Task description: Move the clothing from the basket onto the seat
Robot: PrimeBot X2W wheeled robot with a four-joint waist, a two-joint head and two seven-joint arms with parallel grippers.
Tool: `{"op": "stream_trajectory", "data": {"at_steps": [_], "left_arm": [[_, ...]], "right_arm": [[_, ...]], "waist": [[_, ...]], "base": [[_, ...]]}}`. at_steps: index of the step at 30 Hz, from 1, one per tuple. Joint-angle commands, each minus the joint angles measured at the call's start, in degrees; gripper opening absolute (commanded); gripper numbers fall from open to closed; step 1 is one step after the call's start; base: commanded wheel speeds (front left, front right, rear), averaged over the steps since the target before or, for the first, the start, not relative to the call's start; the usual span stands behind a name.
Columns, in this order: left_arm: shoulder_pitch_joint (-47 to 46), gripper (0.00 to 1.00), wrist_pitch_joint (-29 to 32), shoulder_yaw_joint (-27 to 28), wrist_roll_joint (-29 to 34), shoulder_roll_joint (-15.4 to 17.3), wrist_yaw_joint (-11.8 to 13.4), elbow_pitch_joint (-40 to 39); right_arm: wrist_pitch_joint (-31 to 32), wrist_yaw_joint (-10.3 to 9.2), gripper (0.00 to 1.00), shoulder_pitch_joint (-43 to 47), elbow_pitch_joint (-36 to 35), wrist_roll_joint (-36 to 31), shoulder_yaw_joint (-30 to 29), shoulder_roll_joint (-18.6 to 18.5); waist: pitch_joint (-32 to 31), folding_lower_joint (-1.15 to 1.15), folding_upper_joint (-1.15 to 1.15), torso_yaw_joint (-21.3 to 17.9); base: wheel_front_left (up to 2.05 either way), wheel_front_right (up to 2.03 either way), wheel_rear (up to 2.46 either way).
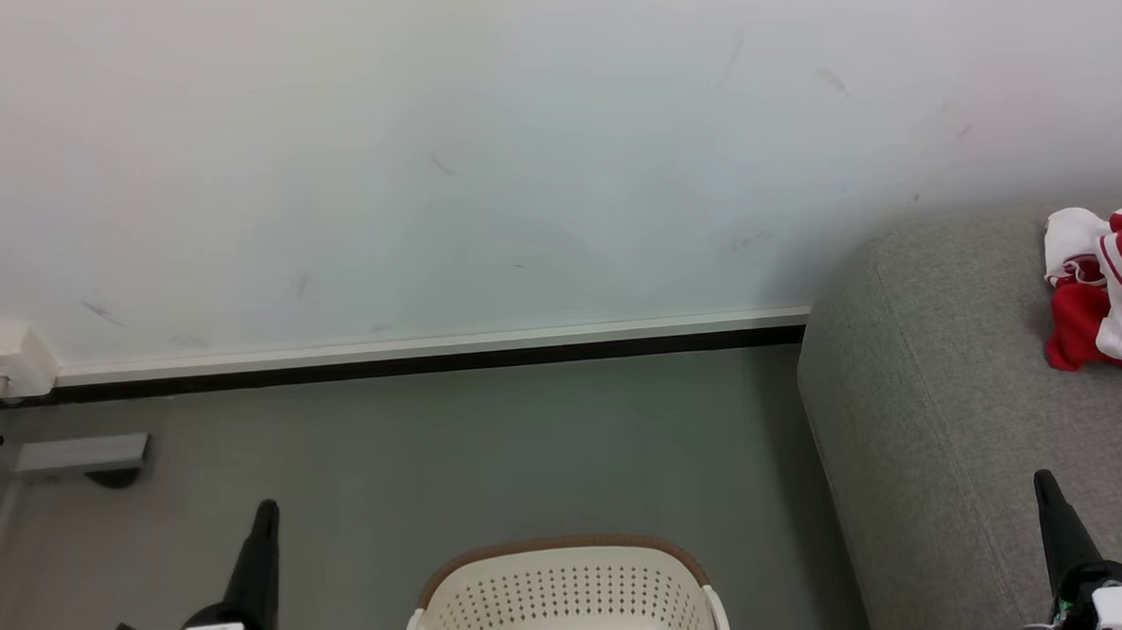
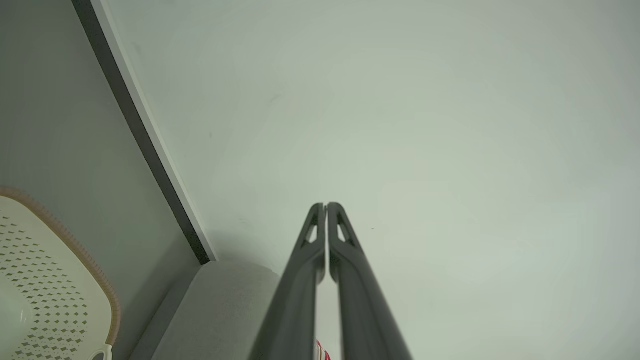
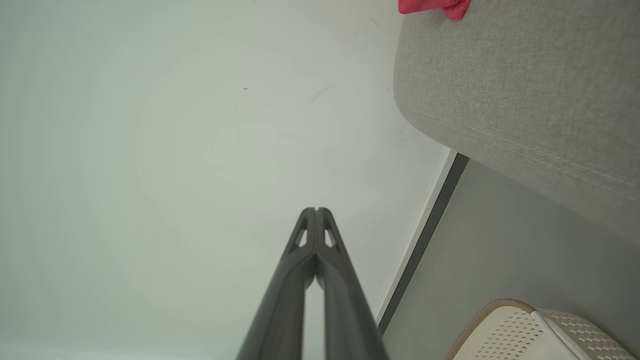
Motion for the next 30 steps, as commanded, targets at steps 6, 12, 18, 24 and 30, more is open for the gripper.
{"op": "stream_trajectory", "data": {"at_steps": [6,12,18,24,30], "left_arm": [[-0.95,0.00,0.93,0.73,-3.29,0.37,-0.51,-0.29],[-1.25,0.00,1.48,1.01,-5.34,0.39,-0.61,-0.29],[-1.32,0.00,1.75,1.11,-6.39,0.39,-0.63,-0.27],[-1.31,0.00,1.75,1.10,-6.40,0.39,-0.63,-0.27],[-1.31,0.00,1.75,1.09,-6.40,0.39,-0.63,-0.28]], "right_arm": [[0.85,-0.13,0.00,-1.25,-0.64,3.23,-0.39,-0.56],[1.46,-0.14,0.00,-1.65,-0.73,5.61,-0.51,-0.57],[1.69,-0.14,0.00,-1.85,-0.76,6.25,-0.55,-0.56],[1.69,-0.14,0.00,-1.84,-0.76,6.26,-0.54,-0.56],[1.69,-0.14,0.00,-1.84,-0.75,6.25,-0.54,-0.56]], "waist": [[0.19,0.00,0.00,-0.17],[0.37,0.00,0.00,-0.33],[0.46,0.00,0.00,-0.41],[0.46,0.00,0.00,-0.41],[0.46,0.00,0.00,-0.41]], "base": [[0.00,0.00,0.00],[0.00,0.00,0.00],[0.00,0.00,0.00],[0.00,0.00,0.00],[0.00,0.00,0.00]]}}
